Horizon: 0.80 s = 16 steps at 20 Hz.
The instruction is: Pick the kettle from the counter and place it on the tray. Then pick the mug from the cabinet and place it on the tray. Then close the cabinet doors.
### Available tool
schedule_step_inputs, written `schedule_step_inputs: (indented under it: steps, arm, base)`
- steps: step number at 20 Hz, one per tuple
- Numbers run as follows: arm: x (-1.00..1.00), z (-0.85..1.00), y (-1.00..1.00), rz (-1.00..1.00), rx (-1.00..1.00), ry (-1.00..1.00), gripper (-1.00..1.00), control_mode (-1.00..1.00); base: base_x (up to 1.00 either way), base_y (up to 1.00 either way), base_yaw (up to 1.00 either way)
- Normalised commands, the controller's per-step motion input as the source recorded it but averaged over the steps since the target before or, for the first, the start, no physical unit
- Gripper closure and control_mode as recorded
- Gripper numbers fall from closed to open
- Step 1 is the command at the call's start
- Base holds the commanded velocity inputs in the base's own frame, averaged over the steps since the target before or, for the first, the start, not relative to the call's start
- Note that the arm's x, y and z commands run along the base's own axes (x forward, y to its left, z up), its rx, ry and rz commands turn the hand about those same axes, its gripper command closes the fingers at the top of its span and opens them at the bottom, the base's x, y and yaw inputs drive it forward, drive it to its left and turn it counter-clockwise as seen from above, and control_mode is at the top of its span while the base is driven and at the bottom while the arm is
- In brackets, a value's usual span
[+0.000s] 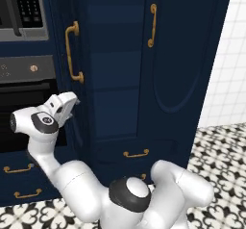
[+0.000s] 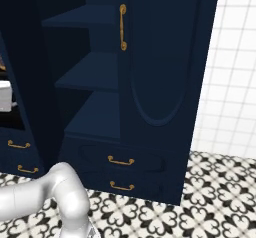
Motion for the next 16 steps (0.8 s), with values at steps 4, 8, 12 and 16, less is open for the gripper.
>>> schedule_step_inputs:
  steps: [4, 8, 12, 16]
  arm:
    - [0.36, 0.0, -0.77, 0.0, 0.09, -0.08, -1.0, -1.0]
    - [0.51, 0.0, -0.71, 0.03, 0.12, -0.07, -1.0, -1.0]
    - [0.64, 0.0, -0.63, 0.06, 0.14, -0.07, -1.0, -1.0]
    - [0.7, 0.0, -0.64, 0.1, 0.15, -0.07, -1.0, -1.0]
  base:
    - [0.0, 0.0, 0.0]
    - [0.0, 0.0, 0.0]
    - [0.0, 0.0, 0.0]
    - [0.0, 0.0, 0.0]
